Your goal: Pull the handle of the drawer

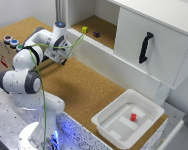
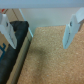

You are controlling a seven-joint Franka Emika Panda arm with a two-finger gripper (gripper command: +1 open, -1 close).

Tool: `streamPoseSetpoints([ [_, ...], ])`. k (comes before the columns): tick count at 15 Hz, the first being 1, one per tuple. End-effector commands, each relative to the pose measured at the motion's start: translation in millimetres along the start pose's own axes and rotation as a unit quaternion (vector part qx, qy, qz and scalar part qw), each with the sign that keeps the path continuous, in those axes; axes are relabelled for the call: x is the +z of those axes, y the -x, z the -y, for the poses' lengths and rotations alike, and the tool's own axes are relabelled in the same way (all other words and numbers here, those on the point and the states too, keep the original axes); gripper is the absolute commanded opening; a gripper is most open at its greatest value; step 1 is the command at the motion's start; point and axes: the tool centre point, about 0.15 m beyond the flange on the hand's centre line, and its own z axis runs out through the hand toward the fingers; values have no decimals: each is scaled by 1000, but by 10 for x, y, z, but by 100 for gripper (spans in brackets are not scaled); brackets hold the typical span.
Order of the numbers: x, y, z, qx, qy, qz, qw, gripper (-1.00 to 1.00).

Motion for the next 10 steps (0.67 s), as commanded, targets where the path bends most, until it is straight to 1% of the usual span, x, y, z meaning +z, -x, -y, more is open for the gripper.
streamPoseSetpoints([
  [1,334,-168,495,-18,19,7,1000,100],
  [3,420,-171,558,-14,20,15,1000,100],
  [5,510,-201,586,-3,13,27,1000,100],
  [10,639,-324,657,-6,13,28,999,100],
])
